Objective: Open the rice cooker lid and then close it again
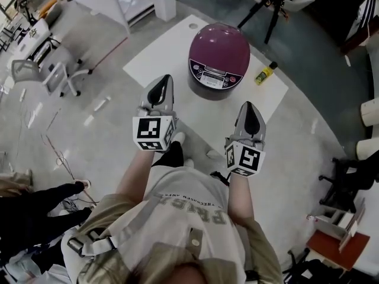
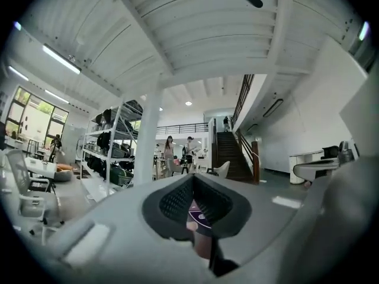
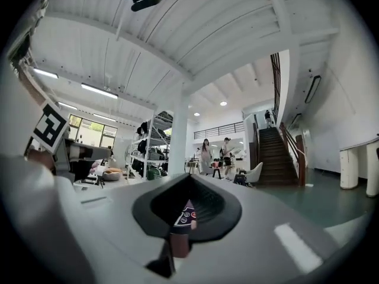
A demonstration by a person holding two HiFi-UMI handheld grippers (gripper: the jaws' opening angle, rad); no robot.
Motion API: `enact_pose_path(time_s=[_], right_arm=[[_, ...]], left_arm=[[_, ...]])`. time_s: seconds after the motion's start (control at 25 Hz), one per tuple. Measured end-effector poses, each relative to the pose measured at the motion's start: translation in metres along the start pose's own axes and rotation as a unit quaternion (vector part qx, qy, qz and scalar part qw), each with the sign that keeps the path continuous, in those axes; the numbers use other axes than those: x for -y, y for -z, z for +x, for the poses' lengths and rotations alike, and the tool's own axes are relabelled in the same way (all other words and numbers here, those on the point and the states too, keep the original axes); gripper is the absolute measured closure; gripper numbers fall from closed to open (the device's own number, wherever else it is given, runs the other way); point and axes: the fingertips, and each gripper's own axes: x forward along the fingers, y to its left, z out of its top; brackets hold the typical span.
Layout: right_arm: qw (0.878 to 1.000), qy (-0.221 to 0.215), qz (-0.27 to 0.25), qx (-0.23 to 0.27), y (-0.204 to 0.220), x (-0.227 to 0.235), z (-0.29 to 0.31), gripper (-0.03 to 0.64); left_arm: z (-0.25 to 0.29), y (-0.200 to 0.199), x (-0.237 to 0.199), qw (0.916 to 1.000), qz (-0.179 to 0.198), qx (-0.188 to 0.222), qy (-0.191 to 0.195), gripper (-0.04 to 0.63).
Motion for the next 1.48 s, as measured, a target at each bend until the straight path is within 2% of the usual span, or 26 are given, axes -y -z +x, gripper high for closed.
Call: enact_pose_path(time_s=[0.24,0.4,0.76,0.88,1.48], right_arm=[[1.000,0.010,0.002,0.015,-0.011,-0.005,-0.019,0.615],[1.000,0.010,0.017,0.022,-0.009,-0.005,-0.029,0.615],[1.000,-0.001,-0.018,0.018,-0.007,-0.014,-0.040,0.617],[1.000,-0.005,-0.025,0.015,-0.004,-0.014,-0.042,0.617],[1.000,-0.014,-0.025,0.008,0.002,-0.007,-0.042,0.617]], left_arm=[[-0.020,-0.003,0.017,0.9990,0.042,0.001,0.012,0.583],[-0.033,-0.006,0.018,0.9991,0.041,0.000,0.012,0.583],[-0.041,0.002,0.028,0.9971,0.074,-0.010,0.017,0.583],[-0.043,0.003,0.033,0.9970,0.074,-0.010,0.021,0.583],[-0.045,0.006,0.040,0.9950,0.097,-0.014,0.015,0.583]])
